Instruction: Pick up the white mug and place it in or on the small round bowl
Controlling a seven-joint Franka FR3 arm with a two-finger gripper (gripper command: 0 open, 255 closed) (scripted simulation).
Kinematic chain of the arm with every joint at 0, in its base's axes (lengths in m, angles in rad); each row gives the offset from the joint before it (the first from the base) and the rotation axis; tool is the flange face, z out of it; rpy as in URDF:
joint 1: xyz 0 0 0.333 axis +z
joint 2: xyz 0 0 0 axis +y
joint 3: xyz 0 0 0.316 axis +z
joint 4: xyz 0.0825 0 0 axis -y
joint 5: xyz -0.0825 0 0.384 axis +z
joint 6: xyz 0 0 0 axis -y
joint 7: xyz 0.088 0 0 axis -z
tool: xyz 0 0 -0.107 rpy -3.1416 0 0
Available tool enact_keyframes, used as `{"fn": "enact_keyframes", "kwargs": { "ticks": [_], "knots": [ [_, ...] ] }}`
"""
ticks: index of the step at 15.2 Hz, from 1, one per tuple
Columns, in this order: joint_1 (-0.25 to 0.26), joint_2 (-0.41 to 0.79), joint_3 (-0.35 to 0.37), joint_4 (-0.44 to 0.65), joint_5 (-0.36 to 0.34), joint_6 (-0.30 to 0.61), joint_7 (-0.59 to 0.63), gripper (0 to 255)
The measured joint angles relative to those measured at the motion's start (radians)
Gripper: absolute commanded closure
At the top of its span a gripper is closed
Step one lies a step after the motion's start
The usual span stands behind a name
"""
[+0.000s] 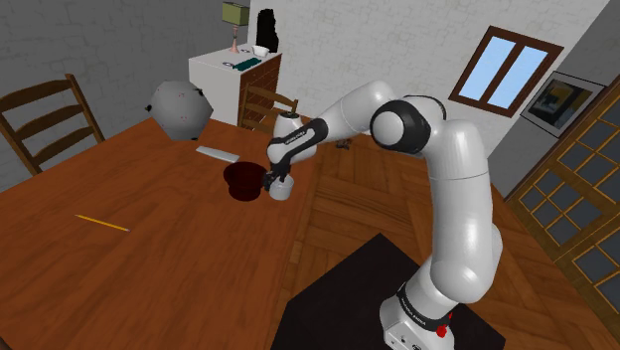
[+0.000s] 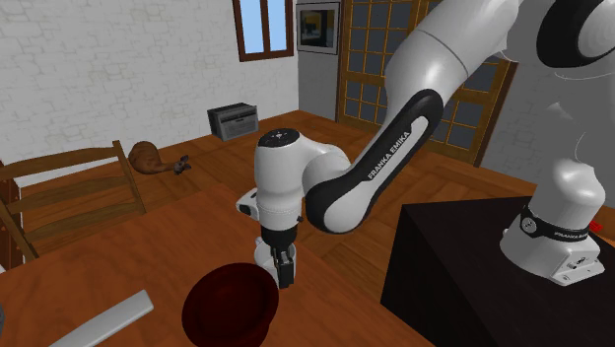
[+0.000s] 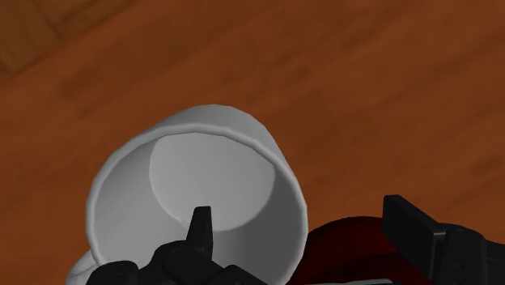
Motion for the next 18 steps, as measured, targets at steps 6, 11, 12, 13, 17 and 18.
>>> {"fn": "enact_keyframes", "kwargs": {
  "ticks": [6,11,12,13,17,18],
  "knots": [
    [-0.004,0.048,0.001,0.017,0.001,0.032,-0.003,0],
    [-0.004,0.049,0.001,0.016,0.002,0.033,-0.003,255],
    [-0.004,0.049,0.001,0.017,0.002,0.033,-0.003,255],
    [-0.004,0.05,0.001,0.017,0.002,0.033,-0.003,255],
    [-0.004,0.05,0.001,0.017,0.002,0.033,-0.003,255],
    [-0.004,0.05,0.001,0.017,0.002,0.033,-0.003,255]
  ]
}}
